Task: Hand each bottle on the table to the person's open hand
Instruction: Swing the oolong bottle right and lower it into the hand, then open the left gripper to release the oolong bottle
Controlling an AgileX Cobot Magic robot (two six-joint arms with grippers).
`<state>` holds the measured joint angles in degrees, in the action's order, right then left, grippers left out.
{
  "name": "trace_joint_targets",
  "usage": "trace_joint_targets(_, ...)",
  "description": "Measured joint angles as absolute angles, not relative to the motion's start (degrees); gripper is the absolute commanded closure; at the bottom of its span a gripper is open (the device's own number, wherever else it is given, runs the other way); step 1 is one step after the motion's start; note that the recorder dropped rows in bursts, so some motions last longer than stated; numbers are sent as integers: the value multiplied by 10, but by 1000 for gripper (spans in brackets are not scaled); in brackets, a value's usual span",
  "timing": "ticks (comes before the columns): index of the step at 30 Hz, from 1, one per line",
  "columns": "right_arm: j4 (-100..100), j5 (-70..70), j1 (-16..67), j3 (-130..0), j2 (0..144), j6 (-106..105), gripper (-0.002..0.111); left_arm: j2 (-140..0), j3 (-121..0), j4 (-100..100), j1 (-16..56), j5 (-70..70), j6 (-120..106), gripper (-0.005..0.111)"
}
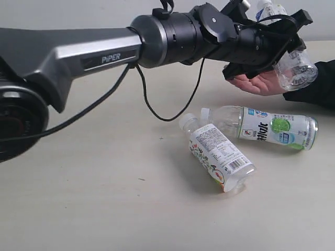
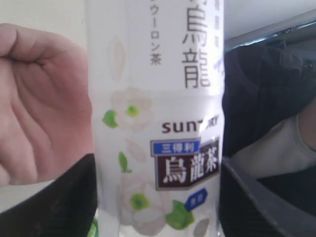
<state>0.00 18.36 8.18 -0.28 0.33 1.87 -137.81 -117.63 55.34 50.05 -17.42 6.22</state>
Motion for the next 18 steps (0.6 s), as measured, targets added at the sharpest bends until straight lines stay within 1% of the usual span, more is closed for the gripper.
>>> trace_joint_targets(6,0,184,82,-3,3,19,108,-1431,-1209,599,472,-196,64,106)
trace_joint_targets(8,0,184,82,-3,3,19,108,-1440,-1209,607,460,-209,66,99)
trace_joint_targets(9,0,184,82,-3,3,19,108,-1440,-1209,607,457,-213,66,86)
trace_joint_targets(10,0,184,82,-3,3,19,108,-1441,-1209,607,455,-221,66,78)
trace_joint_targets(11,0,184,82,-3,3,19,108,-1441,-1209,607,453,-224,66,63)
trace_joint_targets(12,0,184,82,-3,3,19,108,-1441,-1210,607,452,-225,65,54)
trace_joint_targets(13,0,184,82,-3,3,19,108,-1441,-1210,607,452,-229,65,42)
trace_joint_targets(14,0,184,82,-3,3,19,108,-1441,-1210,607,452,-234,65,33)
trace_joint_targets(18,0,184,82,-3,3,19,108,-1441,-1210,607,452,-250,60,23)
